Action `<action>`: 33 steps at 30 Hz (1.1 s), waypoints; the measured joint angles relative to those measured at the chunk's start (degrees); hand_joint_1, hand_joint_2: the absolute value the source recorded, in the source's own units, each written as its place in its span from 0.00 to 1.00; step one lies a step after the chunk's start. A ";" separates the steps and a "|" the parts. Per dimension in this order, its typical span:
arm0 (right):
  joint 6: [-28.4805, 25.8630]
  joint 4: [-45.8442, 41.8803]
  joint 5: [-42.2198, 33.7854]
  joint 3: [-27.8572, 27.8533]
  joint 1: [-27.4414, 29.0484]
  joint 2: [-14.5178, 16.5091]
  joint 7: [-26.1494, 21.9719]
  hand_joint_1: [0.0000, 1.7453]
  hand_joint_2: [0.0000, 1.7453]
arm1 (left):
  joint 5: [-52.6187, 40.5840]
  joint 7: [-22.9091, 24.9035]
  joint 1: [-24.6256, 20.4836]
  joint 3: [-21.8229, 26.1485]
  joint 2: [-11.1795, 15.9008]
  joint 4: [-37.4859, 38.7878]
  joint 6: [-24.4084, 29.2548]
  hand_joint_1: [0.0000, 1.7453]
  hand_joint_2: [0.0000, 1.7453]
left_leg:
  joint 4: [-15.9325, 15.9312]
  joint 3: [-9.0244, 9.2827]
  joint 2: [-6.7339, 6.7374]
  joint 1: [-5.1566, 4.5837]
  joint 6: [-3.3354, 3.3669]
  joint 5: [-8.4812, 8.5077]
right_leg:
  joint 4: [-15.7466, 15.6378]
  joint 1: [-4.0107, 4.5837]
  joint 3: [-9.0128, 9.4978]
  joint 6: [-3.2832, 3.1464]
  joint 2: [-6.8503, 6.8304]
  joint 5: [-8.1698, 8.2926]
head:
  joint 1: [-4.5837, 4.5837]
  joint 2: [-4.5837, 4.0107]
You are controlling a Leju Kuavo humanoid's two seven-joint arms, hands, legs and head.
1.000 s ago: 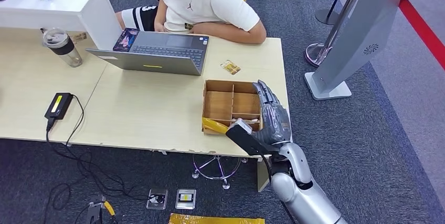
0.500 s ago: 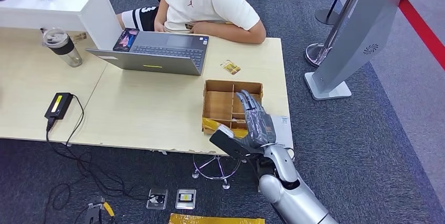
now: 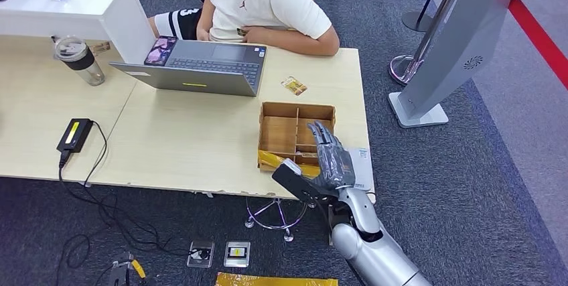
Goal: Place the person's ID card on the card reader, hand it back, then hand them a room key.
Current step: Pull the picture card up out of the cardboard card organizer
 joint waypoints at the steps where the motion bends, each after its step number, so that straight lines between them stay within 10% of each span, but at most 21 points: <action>1: -0.09 0.15 -0.08 -0.03 0.00 -0.06 0.09 0.13 1.00 | 0.02 0.00 0.02 0.00 0.00 0.00 0.07 0.00 1.00 | 0.00 0.00 0.00 0.00 0.00 0.00 | 0.00 0.00 0.00 0.00 0.00 0.00 | 0.00 0.00; 33: -0.33 1.82 1.45 -0.02 -0.10 -0.78 -0.72 0.31 1.00 | 0.63 -0.44 0.60 0.04 0.00 0.00 0.76 0.00 1.00 | 0.00 0.00 0.00 0.00 0.00 0.00 | 0.00 0.00 0.01 0.00 0.00 0.00 | 0.00 0.00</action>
